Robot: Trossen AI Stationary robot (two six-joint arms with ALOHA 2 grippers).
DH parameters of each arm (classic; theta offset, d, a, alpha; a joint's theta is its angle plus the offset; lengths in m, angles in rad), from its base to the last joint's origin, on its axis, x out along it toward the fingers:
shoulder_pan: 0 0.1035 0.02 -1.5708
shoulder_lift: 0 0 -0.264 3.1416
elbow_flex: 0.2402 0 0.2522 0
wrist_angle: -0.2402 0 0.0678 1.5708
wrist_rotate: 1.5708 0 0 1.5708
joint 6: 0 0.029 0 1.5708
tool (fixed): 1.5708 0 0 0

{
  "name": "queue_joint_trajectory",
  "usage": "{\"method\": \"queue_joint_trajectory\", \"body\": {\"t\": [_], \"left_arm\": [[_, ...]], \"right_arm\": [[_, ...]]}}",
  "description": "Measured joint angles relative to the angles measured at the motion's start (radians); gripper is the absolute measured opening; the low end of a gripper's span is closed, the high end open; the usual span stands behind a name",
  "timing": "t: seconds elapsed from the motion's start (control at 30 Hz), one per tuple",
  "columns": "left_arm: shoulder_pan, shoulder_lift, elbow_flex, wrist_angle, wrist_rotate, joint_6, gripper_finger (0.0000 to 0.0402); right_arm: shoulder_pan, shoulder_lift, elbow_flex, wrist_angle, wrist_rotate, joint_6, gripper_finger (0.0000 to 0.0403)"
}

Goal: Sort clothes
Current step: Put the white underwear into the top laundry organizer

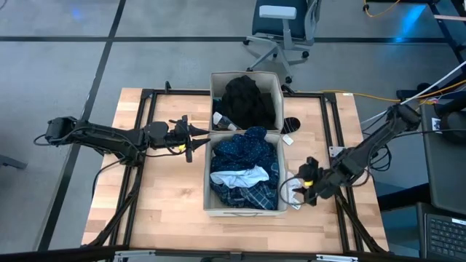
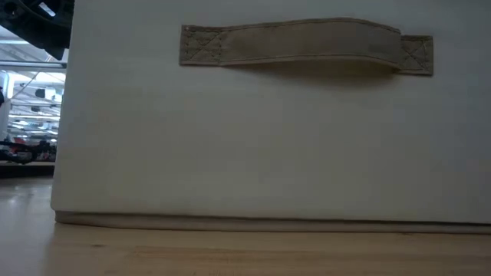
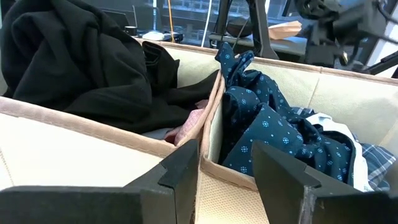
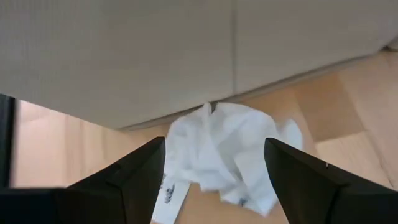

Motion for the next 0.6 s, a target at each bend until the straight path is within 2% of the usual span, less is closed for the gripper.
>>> {"method": "queue_joint_trajectory", "body": {"t": [0.23, 0.47, 0.6], "left_arm": [[0.0, 0.0, 0.0, -0.001, 0.0, -0.004, 0.0139], [0.0, 0.0, 0.0, -0.001, 0.0, 0.0, 0.0139], [0.0, 0.0, 0.0, -0.001, 0.0, 0.0, 0.0139]], "right_arm": [[0.0, 0.204, -0.009, 0.031, 0.052, -0.026, 0.0273], [0.0, 0.383, -0.009, 0.082, 0.014, -0.043, 0.0273], [0.0, 0.442, -0.005, 0.116, 0.014, -0.045, 0.0245]]}}
